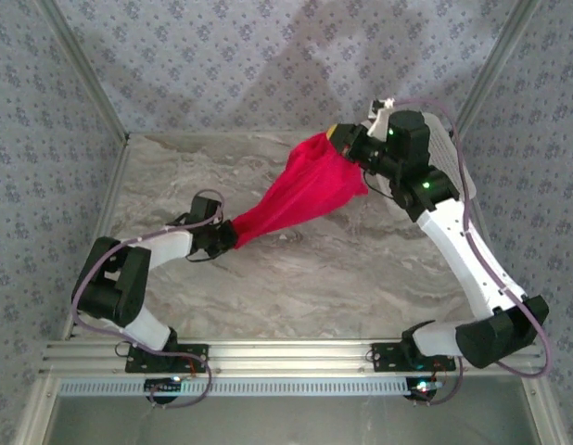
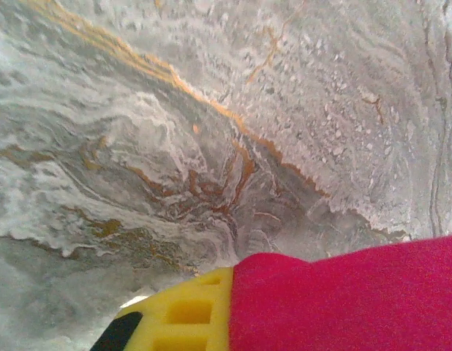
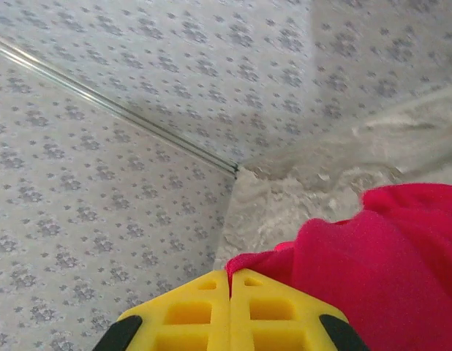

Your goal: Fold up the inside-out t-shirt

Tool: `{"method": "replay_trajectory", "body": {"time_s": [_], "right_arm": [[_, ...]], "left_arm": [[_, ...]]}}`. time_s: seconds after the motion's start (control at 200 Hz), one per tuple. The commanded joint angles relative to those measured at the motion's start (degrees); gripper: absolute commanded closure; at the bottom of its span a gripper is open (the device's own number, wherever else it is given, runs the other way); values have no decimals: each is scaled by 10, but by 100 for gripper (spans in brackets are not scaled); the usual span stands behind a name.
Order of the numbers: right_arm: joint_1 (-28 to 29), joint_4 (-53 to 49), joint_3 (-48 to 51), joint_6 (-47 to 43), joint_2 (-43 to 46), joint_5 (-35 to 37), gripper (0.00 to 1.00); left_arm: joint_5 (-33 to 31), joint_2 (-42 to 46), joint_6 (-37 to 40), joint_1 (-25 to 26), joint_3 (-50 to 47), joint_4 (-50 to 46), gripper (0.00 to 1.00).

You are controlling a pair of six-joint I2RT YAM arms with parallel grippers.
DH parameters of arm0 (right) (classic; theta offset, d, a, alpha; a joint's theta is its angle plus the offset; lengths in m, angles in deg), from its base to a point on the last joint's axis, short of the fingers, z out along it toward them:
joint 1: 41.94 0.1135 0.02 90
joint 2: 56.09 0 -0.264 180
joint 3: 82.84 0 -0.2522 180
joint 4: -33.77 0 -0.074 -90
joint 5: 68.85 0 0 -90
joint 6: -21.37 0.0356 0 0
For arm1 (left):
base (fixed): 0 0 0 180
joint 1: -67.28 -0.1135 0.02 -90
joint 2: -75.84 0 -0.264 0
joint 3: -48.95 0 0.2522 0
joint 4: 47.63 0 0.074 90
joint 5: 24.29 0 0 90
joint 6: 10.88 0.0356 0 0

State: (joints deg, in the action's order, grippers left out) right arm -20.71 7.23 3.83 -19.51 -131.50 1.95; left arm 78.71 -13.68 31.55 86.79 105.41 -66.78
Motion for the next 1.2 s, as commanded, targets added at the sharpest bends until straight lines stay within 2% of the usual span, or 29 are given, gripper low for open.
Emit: {"method": "replay_trajectory", "body": {"time_s": [0.0,0.03,0.065,0.175,0.3,0.32,0.365,0.535,0.685,0.785,0.939,1.019,1.194], "right_arm": [[-15,63,22,23,2,-35,100],[-15,64,24,22,2,-38,100],[-14,65,27,19,0,-44,100],[-11,66,37,5,-7,-76,100],[-6,64,60,-30,-2,-106,100],[-6,66,66,-35,0,-108,100],[-6,69,80,-41,5,-111,100],[-1,86,107,-44,16,-113,100],[9,74,107,-56,16,-109,100],[16,66,107,-61,18,-105,100],[18,57,108,-65,23,-99,100],[16,48,108,-69,26,-95,100],[-5,25,125,-77,32,-88,100]], "left_arm": [[-74,49,30,-2,30,-38,100],[-81,64,42,-1,35,-42,100],[-84,86,58,1,41,-43,92],[-77,155,123,22,62,-36,56],[-21,208,162,36,64,18,28],[-5,211,158,37,61,33,20],[32,211,139,39,59,65,16],[147,135,27,64,69,198,16],[157,62,-8,97,108,258,16],[152,18,-9,112,142,260,16],[174,-53,-31,119,177,283,25],[183,-75,-51,120,175,312,37],[204,-72,-45,102,188,287,94]]}}
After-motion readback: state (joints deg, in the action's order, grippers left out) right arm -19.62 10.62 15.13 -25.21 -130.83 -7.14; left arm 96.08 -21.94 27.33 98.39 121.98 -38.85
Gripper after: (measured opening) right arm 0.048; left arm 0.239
